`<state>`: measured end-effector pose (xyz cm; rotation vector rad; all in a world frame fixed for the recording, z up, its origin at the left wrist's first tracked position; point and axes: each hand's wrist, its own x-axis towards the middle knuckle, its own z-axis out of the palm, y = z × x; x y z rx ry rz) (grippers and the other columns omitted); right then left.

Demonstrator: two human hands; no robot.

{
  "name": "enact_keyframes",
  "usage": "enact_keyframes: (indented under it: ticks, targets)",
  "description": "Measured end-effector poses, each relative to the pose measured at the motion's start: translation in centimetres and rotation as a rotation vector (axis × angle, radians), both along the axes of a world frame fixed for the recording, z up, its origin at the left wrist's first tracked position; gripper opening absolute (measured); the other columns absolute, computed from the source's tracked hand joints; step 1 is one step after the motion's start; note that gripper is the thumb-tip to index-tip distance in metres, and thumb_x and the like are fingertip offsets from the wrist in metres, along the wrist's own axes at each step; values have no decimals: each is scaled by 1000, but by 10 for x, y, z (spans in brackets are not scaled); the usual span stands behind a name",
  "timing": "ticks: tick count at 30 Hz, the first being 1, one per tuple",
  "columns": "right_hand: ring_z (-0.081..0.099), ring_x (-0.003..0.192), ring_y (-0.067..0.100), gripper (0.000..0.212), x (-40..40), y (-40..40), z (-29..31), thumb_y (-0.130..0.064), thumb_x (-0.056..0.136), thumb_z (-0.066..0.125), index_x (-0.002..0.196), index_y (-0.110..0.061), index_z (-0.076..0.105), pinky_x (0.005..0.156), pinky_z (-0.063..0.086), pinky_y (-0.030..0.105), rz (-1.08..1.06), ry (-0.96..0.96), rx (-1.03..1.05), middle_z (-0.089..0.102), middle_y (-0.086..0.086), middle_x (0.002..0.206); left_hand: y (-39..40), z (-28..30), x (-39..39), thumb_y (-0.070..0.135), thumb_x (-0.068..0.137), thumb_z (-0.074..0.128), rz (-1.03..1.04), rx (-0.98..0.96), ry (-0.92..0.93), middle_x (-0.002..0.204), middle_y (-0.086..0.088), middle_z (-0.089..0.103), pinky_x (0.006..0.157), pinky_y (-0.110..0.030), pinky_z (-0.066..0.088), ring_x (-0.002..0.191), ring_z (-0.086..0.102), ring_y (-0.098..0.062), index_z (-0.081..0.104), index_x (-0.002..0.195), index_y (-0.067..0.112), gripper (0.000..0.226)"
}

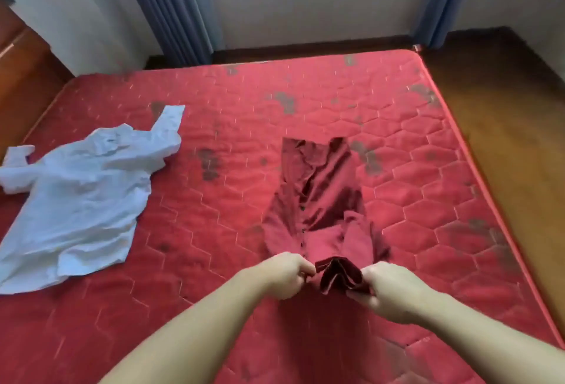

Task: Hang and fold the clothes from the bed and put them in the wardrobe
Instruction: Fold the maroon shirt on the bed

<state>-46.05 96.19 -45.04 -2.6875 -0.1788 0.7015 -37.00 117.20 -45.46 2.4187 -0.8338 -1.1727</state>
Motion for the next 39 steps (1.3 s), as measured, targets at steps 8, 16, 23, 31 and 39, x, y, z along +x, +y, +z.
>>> enact_keyframes:
  ticks: [8,16,23,31,39]
  targets:
    - [59,104,28,47,-116,40,-134,-54,88,27,108,-25,59,77,39,34,167,253,-63,59,1,111,29,-152,-122,8,86,42,-143,181,154,109,-13,67,79,-33,44,103,59,-35,65,107,20,33]
    - [60,103,27,26,-158,73,-202,-40,91,42,106,-25,57,74,39,33,126,447,-95,55,-1,104,48,-208,-167,10,87,47,-363,244,141,111,-7,64,76,-37,38,105,60,-34,60,95,24,20]
    - [58,93,11,32,-143,52,-215,-21,79,50,109,-30,60,82,47,28,-354,525,86,60,-14,92,47,-221,-149,14,87,43,-235,206,222,127,-3,59,95,-38,46,119,54,-28,56,125,32,44]
    - [51,123,32,76,-59,-27,-250,-46,79,73,138,-7,45,103,38,39,-1430,129,168,54,17,133,-45,-230,-91,12,88,48,359,-146,312,100,14,66,84,-24,46,85,56,-9,63,116,31,37]
    - [50,65,18,20,-25,-61,-261,-23,80,67,65,-12,59,60,37,31,-1346,-118,361,58,1,68,-124,-266,-71,41,82,73,816,-397,598,113,8,64,85,-26,51,96,64,-6,53,126,36,48]
